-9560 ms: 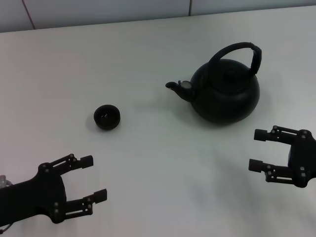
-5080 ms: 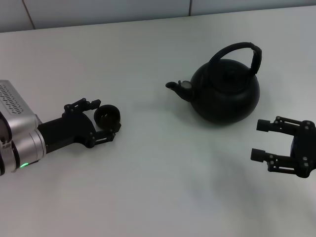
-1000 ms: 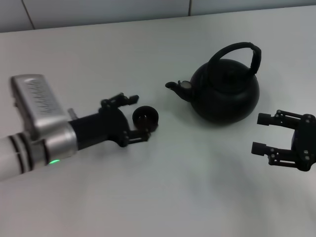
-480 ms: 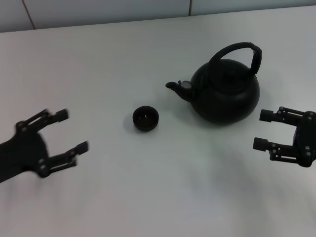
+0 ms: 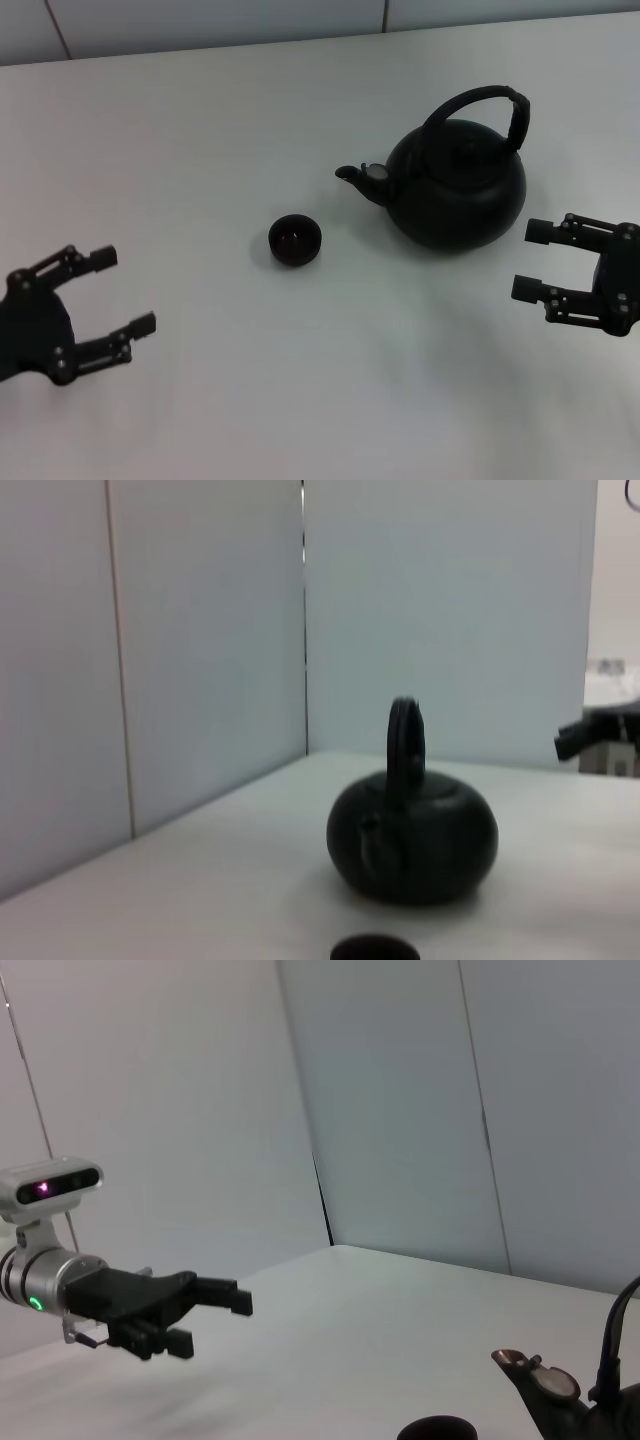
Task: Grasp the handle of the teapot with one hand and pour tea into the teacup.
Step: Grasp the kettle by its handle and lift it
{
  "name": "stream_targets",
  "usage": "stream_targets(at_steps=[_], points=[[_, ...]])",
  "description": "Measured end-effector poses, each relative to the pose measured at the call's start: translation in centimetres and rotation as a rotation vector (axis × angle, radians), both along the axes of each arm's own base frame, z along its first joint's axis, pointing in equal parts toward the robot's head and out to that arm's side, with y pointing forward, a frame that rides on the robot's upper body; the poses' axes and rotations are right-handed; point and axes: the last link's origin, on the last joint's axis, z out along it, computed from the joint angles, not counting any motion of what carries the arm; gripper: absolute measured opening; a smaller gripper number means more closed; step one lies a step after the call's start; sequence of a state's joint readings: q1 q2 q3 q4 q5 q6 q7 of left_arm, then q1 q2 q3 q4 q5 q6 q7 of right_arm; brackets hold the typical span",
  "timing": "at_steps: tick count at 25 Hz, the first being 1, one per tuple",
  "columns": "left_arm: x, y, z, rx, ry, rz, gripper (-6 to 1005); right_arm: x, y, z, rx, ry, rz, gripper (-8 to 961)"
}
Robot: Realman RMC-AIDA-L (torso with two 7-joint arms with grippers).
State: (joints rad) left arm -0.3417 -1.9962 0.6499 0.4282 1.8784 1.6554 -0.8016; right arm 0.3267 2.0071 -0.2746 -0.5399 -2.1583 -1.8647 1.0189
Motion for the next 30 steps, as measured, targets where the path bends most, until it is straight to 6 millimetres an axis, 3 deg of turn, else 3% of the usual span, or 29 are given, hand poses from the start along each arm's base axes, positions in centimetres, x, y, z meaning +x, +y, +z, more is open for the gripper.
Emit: stream_targets(at_steps=[7,16,21,23,30], points=[[-1.4,-0.4,-0.5,-0.033,0.110,0.022,864,0.0,0.0,0.0,0.000,0.000,0.000,747],[-1.0,-0.3,-1.0,-0.031,0.103,0.015,864,0.0,-0.6,-0.4,0.059,0.029,-0.005,747],[-1.0,-0.3,-1.0,-0.032,0.097,0.018,864,0.5,-2.3,-0.7,0.329,0.118,-0.050,747],[-0.9,-0.3,-1.0,-0.033,0.093,0.017,864,1.2,-3.1,-1.5,0.542,0.200,-0.143,747],[-0.7,-0.3,-0.9,-0.036,0.088,0.010,864,2.1,-2.8,-4.4,0.716,0.182,-0.338,746]])
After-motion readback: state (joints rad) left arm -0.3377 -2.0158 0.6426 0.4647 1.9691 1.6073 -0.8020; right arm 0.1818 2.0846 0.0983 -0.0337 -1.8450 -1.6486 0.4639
